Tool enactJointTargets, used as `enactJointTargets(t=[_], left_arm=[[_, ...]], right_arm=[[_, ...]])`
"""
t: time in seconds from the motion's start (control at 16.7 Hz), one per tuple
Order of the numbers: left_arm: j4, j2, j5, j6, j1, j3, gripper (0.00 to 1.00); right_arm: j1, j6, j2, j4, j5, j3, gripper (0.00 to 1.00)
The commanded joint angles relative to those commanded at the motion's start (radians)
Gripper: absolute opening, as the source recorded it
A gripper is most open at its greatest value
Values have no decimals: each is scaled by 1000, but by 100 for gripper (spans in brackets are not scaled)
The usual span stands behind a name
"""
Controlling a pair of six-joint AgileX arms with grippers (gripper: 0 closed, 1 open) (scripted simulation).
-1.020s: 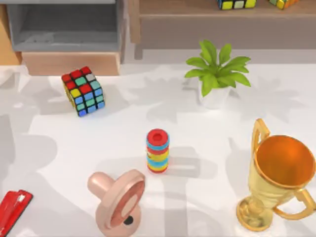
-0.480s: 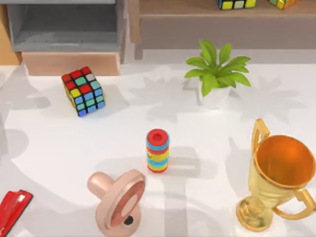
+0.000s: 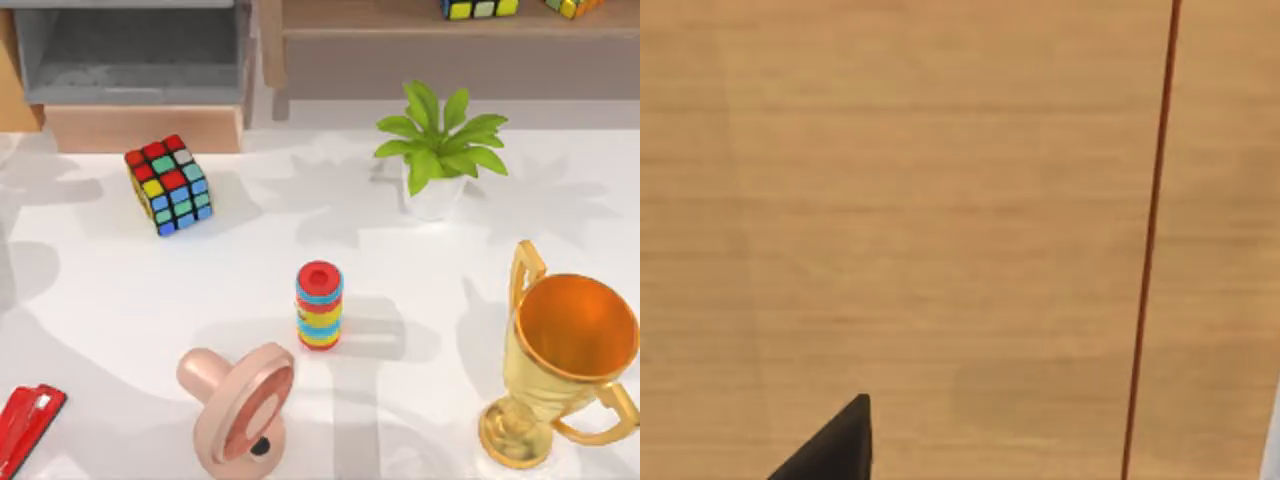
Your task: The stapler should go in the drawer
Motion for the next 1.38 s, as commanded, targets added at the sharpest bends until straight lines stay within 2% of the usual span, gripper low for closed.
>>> enactJointTargets(t=[0.24, 1.02, 1.38], left_arm=[[-5, 4, -2, 0, -2, 9, 100], [-5, 4, -2, 0, -2, 9, 2], [-5, 4, -2, 0, -2, 9, 0]], right_arm=[[0, 0, 0, 0, 0, 0, 100], [0, 0, 0, 0, 0, 0, 100], [0, 0, 0, 0, 0, 0, 100]])
